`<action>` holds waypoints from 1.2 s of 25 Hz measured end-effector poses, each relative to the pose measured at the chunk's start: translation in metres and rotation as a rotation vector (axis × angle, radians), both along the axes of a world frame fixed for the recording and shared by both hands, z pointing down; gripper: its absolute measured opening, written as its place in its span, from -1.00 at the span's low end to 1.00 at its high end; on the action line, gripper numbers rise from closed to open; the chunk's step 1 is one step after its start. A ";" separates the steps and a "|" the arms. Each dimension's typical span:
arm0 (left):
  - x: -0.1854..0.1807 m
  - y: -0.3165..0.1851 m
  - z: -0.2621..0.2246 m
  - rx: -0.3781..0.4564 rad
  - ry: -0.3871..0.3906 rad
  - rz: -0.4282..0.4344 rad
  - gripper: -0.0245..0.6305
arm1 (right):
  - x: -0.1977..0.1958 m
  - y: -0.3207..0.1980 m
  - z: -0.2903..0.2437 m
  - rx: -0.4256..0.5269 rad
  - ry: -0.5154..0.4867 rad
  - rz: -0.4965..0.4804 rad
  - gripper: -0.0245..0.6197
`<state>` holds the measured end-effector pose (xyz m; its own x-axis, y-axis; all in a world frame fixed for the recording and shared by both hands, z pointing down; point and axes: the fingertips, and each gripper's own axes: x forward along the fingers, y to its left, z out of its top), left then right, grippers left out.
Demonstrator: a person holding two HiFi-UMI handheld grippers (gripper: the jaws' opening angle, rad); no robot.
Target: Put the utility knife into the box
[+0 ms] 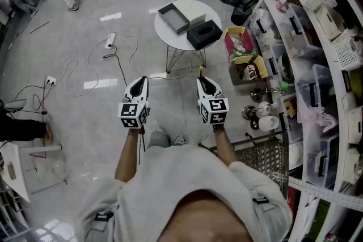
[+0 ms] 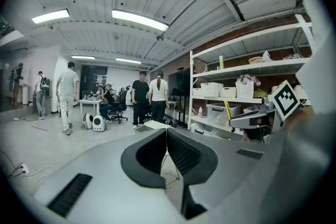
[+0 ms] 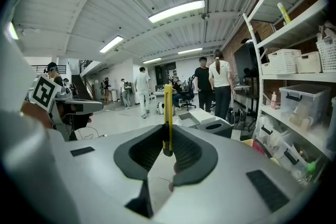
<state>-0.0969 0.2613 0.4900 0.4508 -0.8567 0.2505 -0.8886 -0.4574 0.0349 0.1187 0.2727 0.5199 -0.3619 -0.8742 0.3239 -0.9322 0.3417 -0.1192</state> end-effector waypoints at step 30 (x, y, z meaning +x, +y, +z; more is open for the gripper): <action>-0.036 -0.241 0.002 0.017 0.093 0.072 -0.86 | -0.042 -0.216 -0.018 0.027 0.078 0.066 -0.70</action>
